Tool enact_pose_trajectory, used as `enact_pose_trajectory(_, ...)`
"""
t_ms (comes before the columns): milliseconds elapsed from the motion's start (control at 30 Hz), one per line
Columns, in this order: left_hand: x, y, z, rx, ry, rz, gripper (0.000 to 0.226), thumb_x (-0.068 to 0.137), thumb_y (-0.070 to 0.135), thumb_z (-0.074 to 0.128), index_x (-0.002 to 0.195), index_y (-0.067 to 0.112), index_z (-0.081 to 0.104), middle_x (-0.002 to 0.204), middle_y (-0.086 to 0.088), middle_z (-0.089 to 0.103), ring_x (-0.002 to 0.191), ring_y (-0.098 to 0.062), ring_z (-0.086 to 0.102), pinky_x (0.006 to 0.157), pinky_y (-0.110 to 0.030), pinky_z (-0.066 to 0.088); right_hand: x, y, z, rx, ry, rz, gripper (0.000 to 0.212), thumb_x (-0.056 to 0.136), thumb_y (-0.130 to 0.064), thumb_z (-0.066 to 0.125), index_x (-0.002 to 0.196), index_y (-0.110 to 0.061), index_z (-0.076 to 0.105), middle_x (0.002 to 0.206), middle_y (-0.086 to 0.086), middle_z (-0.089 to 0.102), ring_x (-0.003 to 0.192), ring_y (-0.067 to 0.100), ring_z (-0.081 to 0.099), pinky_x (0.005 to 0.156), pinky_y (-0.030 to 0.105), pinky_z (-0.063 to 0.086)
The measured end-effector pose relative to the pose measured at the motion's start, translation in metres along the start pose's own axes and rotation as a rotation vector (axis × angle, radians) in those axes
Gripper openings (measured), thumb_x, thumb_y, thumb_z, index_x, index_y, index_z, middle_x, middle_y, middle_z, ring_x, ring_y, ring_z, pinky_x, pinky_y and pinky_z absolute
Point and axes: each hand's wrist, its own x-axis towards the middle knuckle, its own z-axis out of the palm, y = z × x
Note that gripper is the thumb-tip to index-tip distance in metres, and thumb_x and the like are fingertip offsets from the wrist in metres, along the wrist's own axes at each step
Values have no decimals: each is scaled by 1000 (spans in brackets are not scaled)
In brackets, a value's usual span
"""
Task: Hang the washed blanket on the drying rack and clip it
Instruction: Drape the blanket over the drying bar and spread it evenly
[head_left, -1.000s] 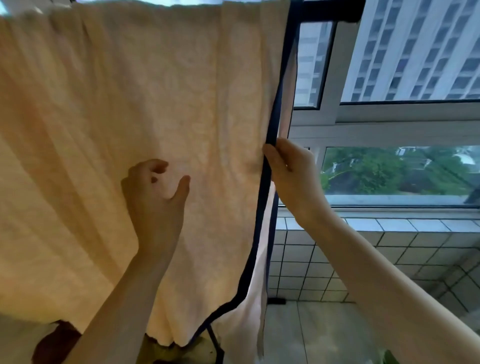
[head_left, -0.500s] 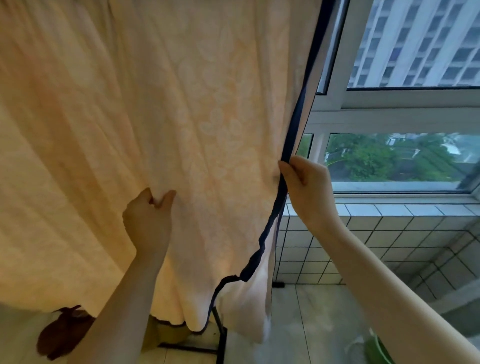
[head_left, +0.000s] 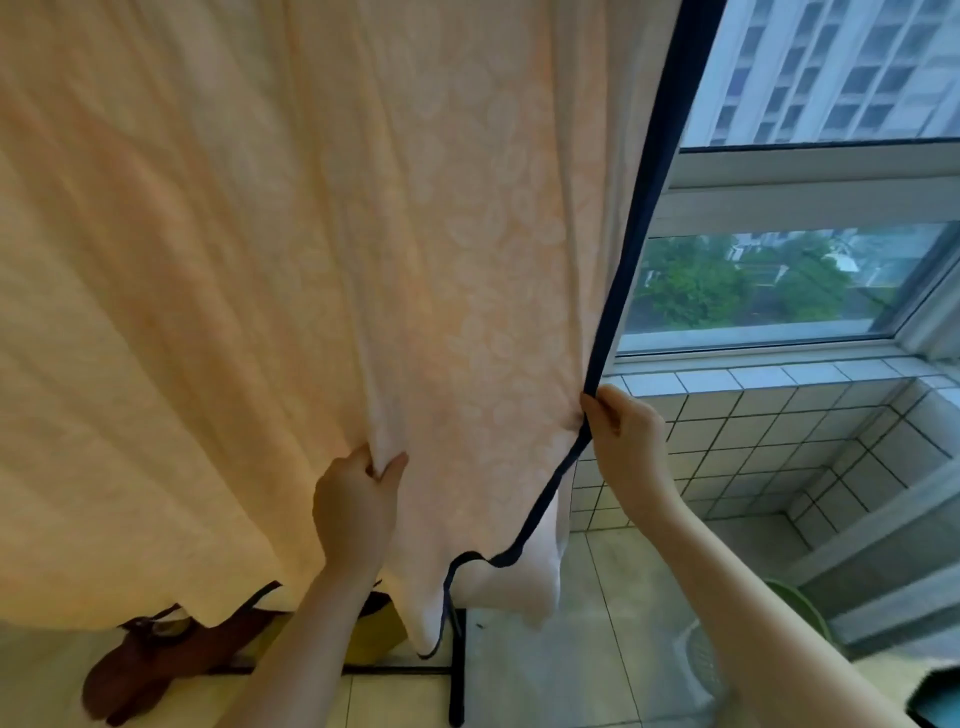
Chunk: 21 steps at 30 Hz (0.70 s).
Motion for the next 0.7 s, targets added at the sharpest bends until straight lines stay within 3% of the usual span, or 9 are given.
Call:
enact_pose_trajectory(100,-13,-21,4,18,-83,-33,27,83,28,72,63,15,60,57,0,61,50,-15,56,47,-31,47,-13,15,5,-49,3,60,26,95,-5,53,69,-8,58,59,-1,51,49,3,41,50,12,34)
enact_pose_trajectory(267,-30,-52,8,30,-203,-115,21,85,27,71,67,18,63,61,7,62,53,-11,58,51,-31,50,-36,43,16,-110,-15,203,24,95,-6,52,73,0,61,66,18,59,55,16,43,49,15,33)
enact_pose_trajectory(367,-34,-59,4,22,-220,-156,20,87,27,69,70,19,63,63,9,62,55,-8,57,47,-25,42,-43,45,17,-127,-49,267,21,95,-8,53,75,-9,62,71,9,62,63,16,52,53,9,38)
enact_pose_trajectory(433,-30,-58,-1,10,-208,-162,18,87,27,68,72,22,62,64,10,61,56,-7,57,47,-24,39,-38,34,16,-89,-103,277,12,92,-6,57,88,-15,65,83,-1,67,76,9,60,63,6,43)
enact_pose_trajectory(500,-20,-49,-7,-4,-186,-142,16,88,27,67,74,22,61,64,9,61,56,-6,56,47,-22,36,-26,18,14,41,-151,261,20,87,-5,62,103,-17,63,97,-3,68,90,8,63,79,17,51)
enact_pose_trajectory(567,-6,-33,-13,-16,-156,-109,21,87,27,68,72,19,57,61,10,55,52,-5,51,45,-21,32,-9,0,13,187,-146,247,25,84,-9,67,106,-16,58,102,2,67,95,15,64,83,30,54)
enact_pose_trajectory(633,12,-14,-16,-25,-101,-83,27,87,28,68,68,16,53,57,10,50,49,-8,48,45,-23,32,7,-16,14,218,-76,212,18,85,-15,68,99,-16,57,98,10,66,89,23,65,79,36,56)
enact_pose_trajectory(700,30,1,-15,-32,-63,-64,27,87,29,67,70,9,58,59,0,57,51,-17,53,48,-30,42,15,-23,16,124,1,144,11,86,-13,66,80,-11,57,79,14,63,69,20,59,64,32,50)
